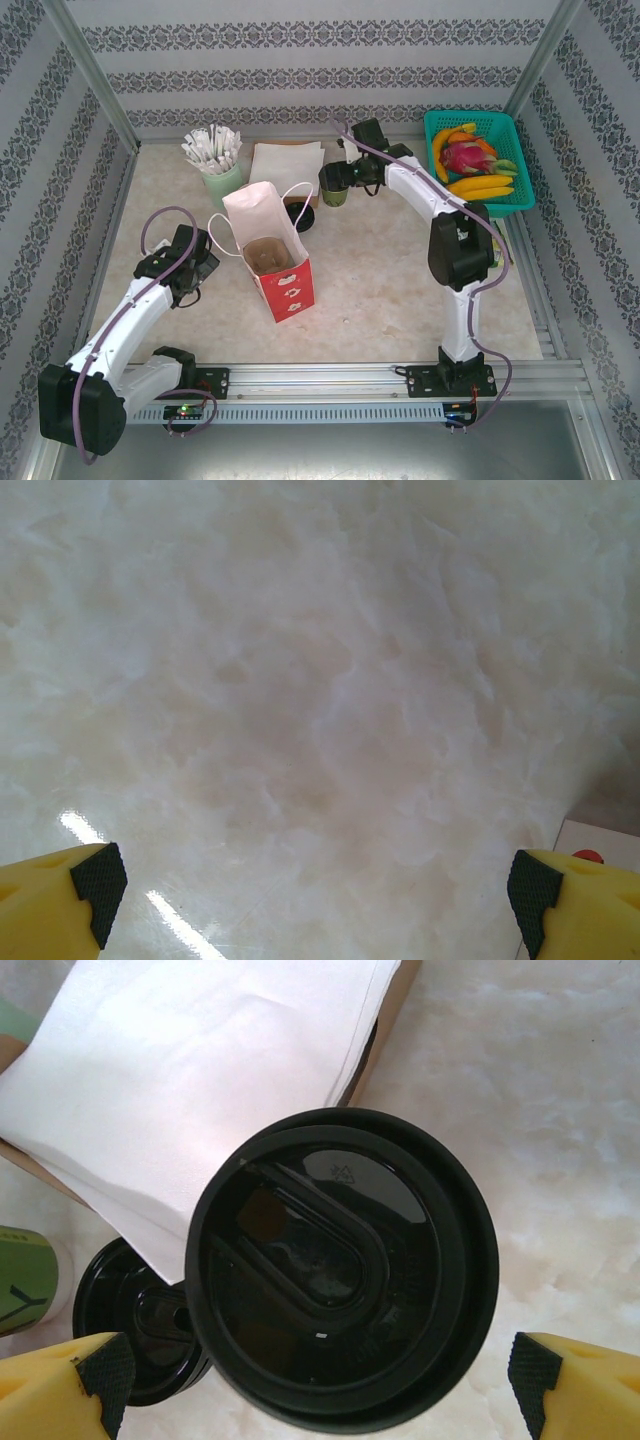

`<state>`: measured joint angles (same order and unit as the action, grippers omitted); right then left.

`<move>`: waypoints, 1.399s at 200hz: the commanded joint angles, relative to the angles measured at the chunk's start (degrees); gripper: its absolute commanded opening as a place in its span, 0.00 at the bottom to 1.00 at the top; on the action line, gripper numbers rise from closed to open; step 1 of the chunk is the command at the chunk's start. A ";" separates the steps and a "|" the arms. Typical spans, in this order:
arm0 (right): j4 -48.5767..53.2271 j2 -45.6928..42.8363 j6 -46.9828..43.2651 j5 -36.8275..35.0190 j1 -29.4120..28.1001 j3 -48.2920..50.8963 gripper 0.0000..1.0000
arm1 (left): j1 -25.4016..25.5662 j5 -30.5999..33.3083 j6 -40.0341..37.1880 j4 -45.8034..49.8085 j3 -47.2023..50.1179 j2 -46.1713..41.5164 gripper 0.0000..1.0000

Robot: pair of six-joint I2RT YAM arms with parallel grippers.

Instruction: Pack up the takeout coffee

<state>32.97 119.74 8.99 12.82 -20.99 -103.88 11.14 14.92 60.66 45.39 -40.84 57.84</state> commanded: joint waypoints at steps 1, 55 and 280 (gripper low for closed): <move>1.73 1.91 -0.46 -1.37 0.14 -2.44 0.98 | -0.68 1.43 -0.12 -0.03 0.98 -1.22 1.00; 1.77 4.78 0.76 1.71 0.25 -4.62 0.98 | -0.66 1.60 0.67 0.30 2.24 -2.78 1.00; 1.39 3.63 2.94 3.55 1.00 -2.63 0.82 | -0.60 0.12 -0.18 0.73 0.43 -5.98 1.00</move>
<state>33.23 126.08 10.79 16.19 -20.36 -109.30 11.14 15.18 60.71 45.41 -38.20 53.60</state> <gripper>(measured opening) 0.825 0.998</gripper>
